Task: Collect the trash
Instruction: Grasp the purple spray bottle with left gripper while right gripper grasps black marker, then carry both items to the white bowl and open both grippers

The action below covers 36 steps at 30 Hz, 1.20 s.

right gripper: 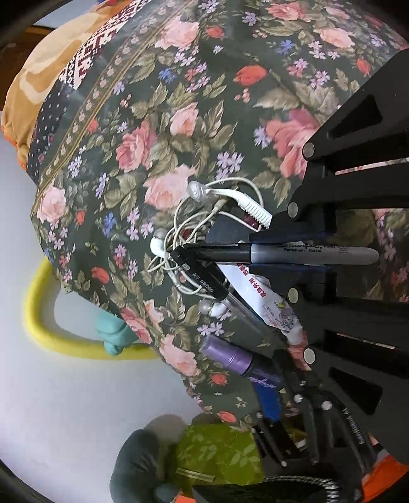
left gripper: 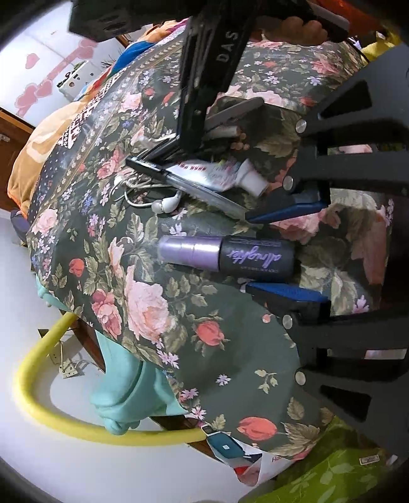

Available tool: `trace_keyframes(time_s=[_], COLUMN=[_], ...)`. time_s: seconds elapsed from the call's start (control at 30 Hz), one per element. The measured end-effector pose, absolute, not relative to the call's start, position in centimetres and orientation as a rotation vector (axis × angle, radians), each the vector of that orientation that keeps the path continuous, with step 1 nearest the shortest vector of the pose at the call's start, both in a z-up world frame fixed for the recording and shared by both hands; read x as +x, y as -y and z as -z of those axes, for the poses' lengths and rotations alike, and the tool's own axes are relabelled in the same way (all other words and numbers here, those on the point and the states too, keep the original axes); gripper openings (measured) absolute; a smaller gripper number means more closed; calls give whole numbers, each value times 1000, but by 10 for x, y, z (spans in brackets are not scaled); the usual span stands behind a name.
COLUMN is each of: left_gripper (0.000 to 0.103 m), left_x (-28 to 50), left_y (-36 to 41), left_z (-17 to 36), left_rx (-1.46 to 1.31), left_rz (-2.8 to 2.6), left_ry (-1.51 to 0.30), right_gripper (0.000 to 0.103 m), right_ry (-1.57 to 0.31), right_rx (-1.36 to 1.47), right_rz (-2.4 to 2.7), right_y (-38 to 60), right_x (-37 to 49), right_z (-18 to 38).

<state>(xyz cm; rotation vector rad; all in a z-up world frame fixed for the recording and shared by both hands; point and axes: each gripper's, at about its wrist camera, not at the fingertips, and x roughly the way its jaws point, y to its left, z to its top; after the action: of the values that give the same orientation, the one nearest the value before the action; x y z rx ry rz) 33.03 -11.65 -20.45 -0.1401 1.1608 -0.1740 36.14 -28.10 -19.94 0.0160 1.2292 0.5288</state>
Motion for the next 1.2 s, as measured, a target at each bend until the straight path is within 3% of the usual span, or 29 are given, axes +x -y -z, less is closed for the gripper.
trace_keyframes(time_s=[0.13, 0.2, 0.53, 1.2], left_gripper=[35, 27, 25, 25], left_x=[332, 333, 322, 220], left_y=[114, 112, 110, 76], left_z=[205, 205, 180, 83], left_rx=[-164, -170, -225, -228], left_rz=[157, 137, 118, 30], left_ry=[-1143, -1132, -1103, -909], right_gripper=[12, 12, 11, 11], right_ry=[-1241, -1219, -1205, -960], right_rx=[40, 11, 2, 19], right_rz=[-518, -500, -503, -576], right_y=[281, 275, 273, 253], right_x=[354, 350, 341, 273], right_z=[202, 201, 187, 74])
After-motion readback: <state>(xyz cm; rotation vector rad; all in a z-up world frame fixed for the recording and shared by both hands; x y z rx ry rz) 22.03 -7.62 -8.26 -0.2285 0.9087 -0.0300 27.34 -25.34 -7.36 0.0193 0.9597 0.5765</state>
